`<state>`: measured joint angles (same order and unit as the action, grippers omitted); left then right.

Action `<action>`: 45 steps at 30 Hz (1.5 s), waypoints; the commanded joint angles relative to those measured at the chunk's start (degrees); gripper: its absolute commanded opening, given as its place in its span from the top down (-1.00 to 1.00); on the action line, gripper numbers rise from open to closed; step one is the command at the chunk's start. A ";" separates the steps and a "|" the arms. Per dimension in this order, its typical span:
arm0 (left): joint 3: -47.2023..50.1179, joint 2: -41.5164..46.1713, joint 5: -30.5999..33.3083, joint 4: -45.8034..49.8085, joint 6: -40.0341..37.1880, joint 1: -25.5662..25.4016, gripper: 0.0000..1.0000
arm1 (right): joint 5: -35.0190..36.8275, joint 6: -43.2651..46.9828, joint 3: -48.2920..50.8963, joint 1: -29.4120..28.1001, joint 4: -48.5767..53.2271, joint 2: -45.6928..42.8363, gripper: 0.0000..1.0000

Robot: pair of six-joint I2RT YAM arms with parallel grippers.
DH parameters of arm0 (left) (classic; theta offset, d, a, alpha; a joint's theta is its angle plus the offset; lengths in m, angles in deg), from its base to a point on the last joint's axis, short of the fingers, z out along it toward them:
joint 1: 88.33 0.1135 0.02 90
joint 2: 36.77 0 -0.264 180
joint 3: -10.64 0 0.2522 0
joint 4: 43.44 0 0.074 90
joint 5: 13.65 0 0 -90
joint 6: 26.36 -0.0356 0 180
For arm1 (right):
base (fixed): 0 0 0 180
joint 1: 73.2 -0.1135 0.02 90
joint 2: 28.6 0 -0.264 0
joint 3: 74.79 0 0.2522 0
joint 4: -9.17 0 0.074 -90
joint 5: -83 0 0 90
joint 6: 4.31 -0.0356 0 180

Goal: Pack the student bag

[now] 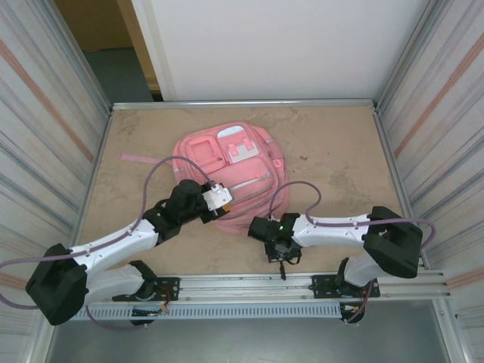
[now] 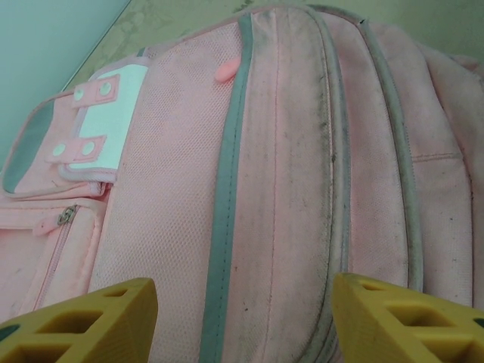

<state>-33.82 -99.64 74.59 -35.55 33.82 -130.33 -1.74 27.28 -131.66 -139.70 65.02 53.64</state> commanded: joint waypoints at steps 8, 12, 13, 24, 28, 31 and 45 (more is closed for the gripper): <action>-6.68 -3.19 -6.33 6.88 -6.12 0.16 -0.23 | 2.69 3.33 -3.10 7.15 4.54 -20.02 0.85; -7.42 -6.07 -7.85 5.97 -6.77 0.16 -0.24 | -1.17 4.16 -0.59 14.73 4.64 -27.61 0.91; -7.74 -7.02 -7.61 5.80 -6.87 0.16 -0.24 | -2.26 4.35 0.21 16.44 3.96 -29.12 0.92; -10.84 -12.21 -3.26 4.11 -8.87 -0.54 -0.20 | -13.25 2.95 5.12 25.65 -2.06 -32.76 0.87; -9.39 -12.52 -3.27 0.00 -10.89 -0.88 -0.11 | -14.04 2.26 5.96 25.98 -5.58 -32.37 0.87; -8.74 -14.02 -5.76 -1.65 -12.89 -1.40 -0.20 | -14.92 2.25 5.31 26.23 -7.54 -31.07 0.86; -14.61 -17.55 8.36 -0.05 -7.78 -6.77 0.82 | -18.10 1.52 5.82 26.53 -14.37 -27.42 0.86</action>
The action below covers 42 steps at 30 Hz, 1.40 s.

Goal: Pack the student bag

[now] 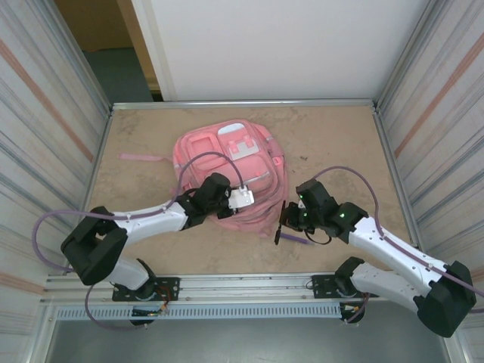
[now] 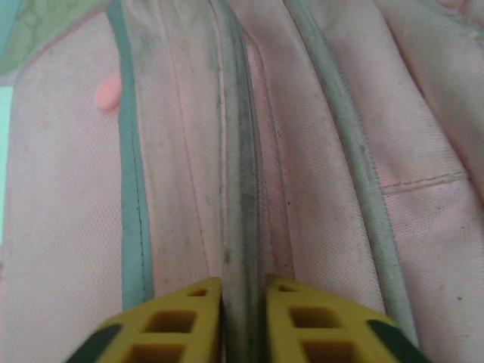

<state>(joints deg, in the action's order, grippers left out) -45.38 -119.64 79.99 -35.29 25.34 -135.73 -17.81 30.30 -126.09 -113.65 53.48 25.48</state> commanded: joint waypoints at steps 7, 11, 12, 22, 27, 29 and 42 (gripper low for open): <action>-8.43 8.31 -4.74 7.01 7.02 -2.31 0.95 | -8.04 -3.49 -4.05 0.37 -6.89 6.67 0.81; -12.34 8.16 -9.80 11.92 9.77 -1.35 1.00 | -9.26 -5.33 -6.35 2.15 -11.00 9.42 0.80; -12.70 8.02 -11.74 11.98 10.88 -0.67 1.00 | -9.31 -5.40 -7.39 2.72 -10.85 10.26 0.80; -12.11 9.71 -22.96 6.21 24.33 6.22 1.00 | -3.39 -30.09 -9.22 4.47 -25.07 21.45 0.78; -11.78 7.88 -25.51 6.04 28.07 7.02 1.00 | 0.04 -37.06 -13.66 3.21 -27.79 27.09 0.71; -11.50 7.41 -26.21 5.91 29.09 7.18 1.00 | 3.00 -38.92 -14.66 2.43 -27.31 28.38 0.39; -8.13 6.89 -24.37 2.96 31.24 13.00 1.00 | 4.83 -33.65 -8.60 1.07 -15.80 16.37 -0.23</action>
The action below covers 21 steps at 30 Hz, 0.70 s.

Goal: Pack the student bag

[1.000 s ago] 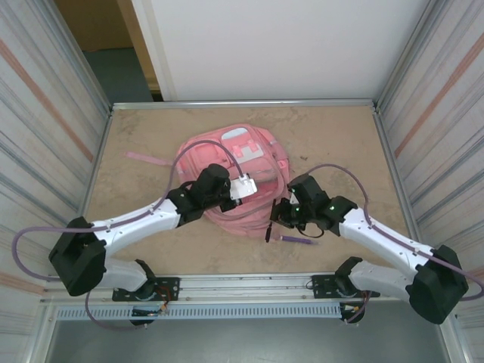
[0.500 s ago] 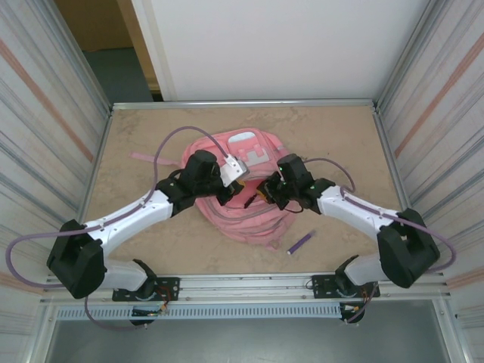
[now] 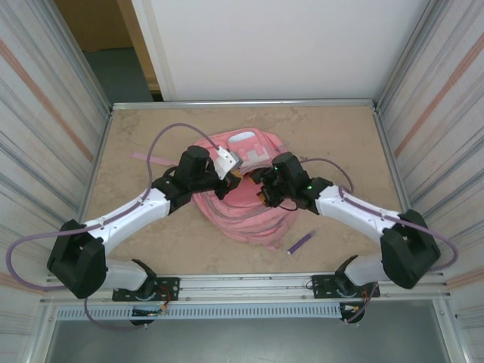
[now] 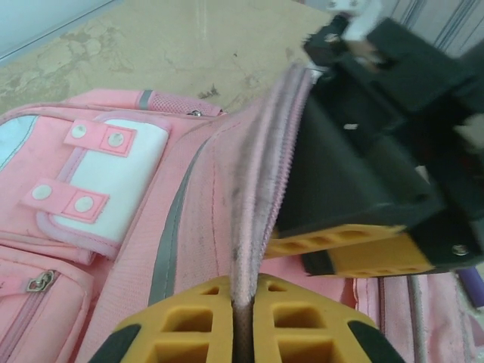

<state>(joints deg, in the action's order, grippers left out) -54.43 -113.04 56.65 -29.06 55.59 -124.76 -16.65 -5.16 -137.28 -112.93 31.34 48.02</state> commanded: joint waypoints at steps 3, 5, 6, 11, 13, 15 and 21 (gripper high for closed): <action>1.39 -0.98 -1.67 -3.35 1.47 3.79 1.00 | 3.62 3.30 5.87 1.69 12.12 -12.22 -0.28; 1.27 -1.41 -2.08 -2.73 1.23 4.42 1.00 | 5.72 3.48 6.37 2.71 21.43 -16.14 -0.36; 1.18 -1.49 -2.24 -2.03 1.15 4.61 1.00 | 7.49 3.40 6.62 3.33 27.23 -18.20 -0.42; 2.48 -0.96 -3.91 -1.95 2.15 4.69 1.00 | 13.19 1.47 8.89 6.31 46.81 -27.02 -0.52; 1.89 -0.62 -3.98 0.95 2.09 4.69 0.99 | 13.51 1.55 11.28 6.58 47.74 -29.68 -0.50; 1.29 -0.07 -3.21 3.89 1.48 4.52 0.99 | 10.30 2.00 15.16 6.76 43.98 -31.78 -0.48; 2.55 1.38 -1.99 3.44 1.67 4.17 0.98 | 6.60 0.32 21.56 5.65 39.87 -29.13 -0.38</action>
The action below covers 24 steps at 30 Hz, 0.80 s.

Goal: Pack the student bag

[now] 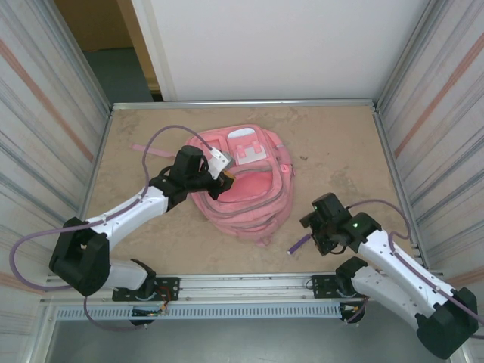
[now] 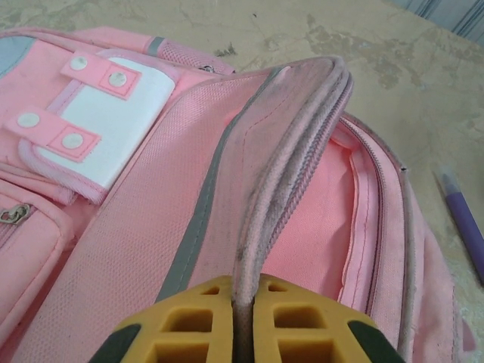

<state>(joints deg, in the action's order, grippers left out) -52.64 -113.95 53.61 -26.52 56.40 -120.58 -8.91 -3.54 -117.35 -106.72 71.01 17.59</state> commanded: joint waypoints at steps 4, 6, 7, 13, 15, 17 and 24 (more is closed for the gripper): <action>0.59 1.50 0.33 -0.14 1.67 -0.79 0.99 | -3.81 -0.33 3.53 -1.16 -7.35 4.18 -0.21; -0.45 0.84 1.00 1.49 0.85 -1.27 0.99 | -2.26 -0.18 2.44 -2.03 -6.95 5.95 -0.23; -0.88 0.65 1.39 2.07 0.70 -1.44 0.99 | -1.61 0.24 1.81 -2.24 -6.60 6.84 -0.23; -1.43 -0.39 0.40 1.62 1.60 -1.66 0.98 | -2.24 1.87 3.00 -2.63 -11.42 10.23 -0.14; -1.38 -0.44 0.81 1.56 1.70 -1.93 0.99 | -2.49 1.87 3.72 -2.93 -12.20 12.84 -0.04; -1.37 -0.84 1.11 1.66 1.63 -2.14 0.99 | -1.17 1.41 4.24 -3.79 -12.67 14.03 -0.01; -1.66 -0.95 1.74 2.57 1.84 -2.71 0.99 | -0.86 0.01 5.68 -5.16 -16.57 18.25 0.31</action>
<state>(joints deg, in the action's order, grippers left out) -52.62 -114.85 54.74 -25.15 57.05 -122.97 -10.09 -2.42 -114.42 -110.87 60.58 32.65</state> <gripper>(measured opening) 0.095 0.356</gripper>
